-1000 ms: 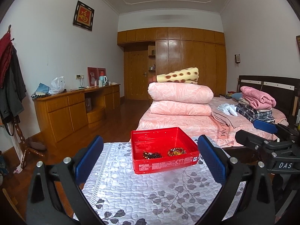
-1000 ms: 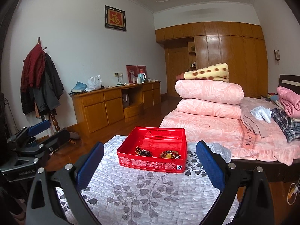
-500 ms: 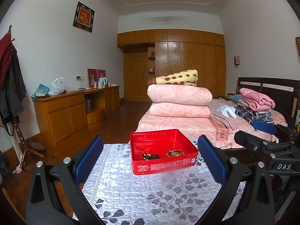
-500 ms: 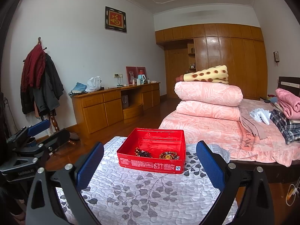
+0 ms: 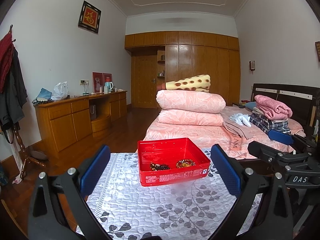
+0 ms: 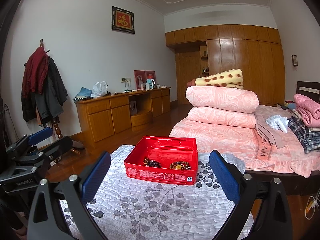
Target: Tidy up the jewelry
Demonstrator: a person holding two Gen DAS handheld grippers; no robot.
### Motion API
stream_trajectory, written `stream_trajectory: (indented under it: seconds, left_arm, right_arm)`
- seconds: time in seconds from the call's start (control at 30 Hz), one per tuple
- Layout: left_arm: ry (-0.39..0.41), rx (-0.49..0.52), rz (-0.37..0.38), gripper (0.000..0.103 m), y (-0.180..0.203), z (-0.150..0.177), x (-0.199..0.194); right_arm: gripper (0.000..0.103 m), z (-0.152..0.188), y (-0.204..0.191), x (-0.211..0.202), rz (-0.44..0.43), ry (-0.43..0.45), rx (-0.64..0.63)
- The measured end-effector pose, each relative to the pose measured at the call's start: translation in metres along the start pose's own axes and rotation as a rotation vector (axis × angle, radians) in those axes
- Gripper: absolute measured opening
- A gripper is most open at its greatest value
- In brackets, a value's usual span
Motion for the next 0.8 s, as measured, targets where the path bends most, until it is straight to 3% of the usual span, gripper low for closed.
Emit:
stream_trajectory:
  seconds: [0.8]
  left_arm:
    - [0.002,0.007,-0.001,0.097,0.0033,0.0013,-0.0024]
  right_arm:
    - [0.097,-0.0003,-0.0011,-0.0004,0.004,-0.002,-0.003]
Point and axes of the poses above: each gripper's, at about its wrist camera, not at the fingertips, and x roughly the way its jaws point, y to its right, z to its underside, the point moved 3 cm from there along x, roughly the way its jaws point, and after that the axes turned 3 degrees about -x, right-handed, at the moved point
